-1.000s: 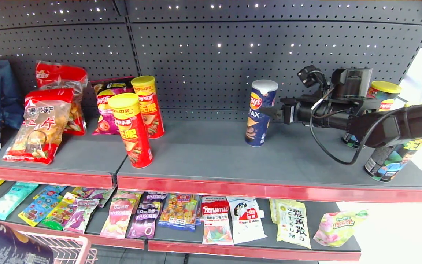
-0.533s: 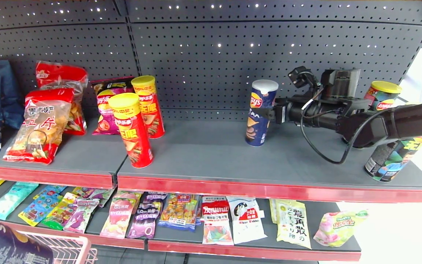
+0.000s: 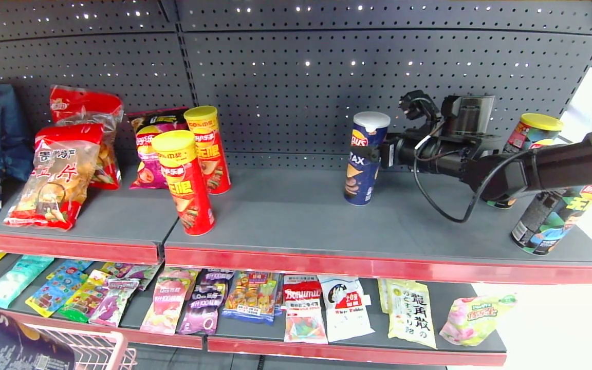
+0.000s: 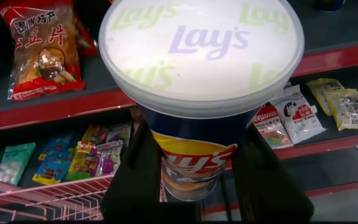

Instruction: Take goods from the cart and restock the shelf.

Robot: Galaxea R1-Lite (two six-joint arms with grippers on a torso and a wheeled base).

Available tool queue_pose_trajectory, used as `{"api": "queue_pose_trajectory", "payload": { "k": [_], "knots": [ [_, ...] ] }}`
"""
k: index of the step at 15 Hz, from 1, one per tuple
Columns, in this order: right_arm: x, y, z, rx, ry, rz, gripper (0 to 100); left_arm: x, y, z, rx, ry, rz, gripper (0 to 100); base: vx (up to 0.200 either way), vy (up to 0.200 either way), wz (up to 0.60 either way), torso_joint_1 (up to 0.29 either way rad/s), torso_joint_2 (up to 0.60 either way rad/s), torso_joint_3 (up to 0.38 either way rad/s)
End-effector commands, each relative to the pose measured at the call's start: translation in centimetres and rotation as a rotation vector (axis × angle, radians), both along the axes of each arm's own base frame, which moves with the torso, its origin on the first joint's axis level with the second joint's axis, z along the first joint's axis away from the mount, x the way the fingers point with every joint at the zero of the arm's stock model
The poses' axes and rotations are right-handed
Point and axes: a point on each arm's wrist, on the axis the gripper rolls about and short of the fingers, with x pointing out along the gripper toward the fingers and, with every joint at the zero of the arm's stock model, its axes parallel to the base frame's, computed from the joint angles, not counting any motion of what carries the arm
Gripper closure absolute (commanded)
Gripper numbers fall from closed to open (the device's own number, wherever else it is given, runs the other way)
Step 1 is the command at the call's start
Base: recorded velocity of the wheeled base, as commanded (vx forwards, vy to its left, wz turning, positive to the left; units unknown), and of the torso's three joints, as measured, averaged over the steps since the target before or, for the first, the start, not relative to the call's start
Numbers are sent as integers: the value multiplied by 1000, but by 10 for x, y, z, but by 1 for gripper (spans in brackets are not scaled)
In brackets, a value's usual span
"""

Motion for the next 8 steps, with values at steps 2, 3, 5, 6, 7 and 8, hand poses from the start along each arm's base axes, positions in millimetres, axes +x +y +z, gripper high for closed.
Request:
{"api": "queue_pose_trajectory", "payload": {
  "k": [2,3,5,6,7,8],
  "knots": [
    [6,8,-1,0,-11,-1,0,0,0,0,0,2,1,100,0,0,0,0,0,0],
    [9,12,-3,1,-16,-1,0,0,0,0,0,1,-1,100,0,0,0,0,0,0],
    [14,17,-3,2,-28,-9,0,0,0,0,0,2,1,100,0,0,0,0,0,0],
    [15,20,-2,3,-34,-7,0,0,0,-1,-1,2,0,100,0,0,0,0,0,0],
    [16,21,-4,3,-31,-6,0,0,0,-1,0,2,1,100,0,0,0,0,0,0],
    [17,21,-6,1,-28,-9,100,0,0,-1,1,4,-1,100,0,0,0,0,0,0]
  ]
}}
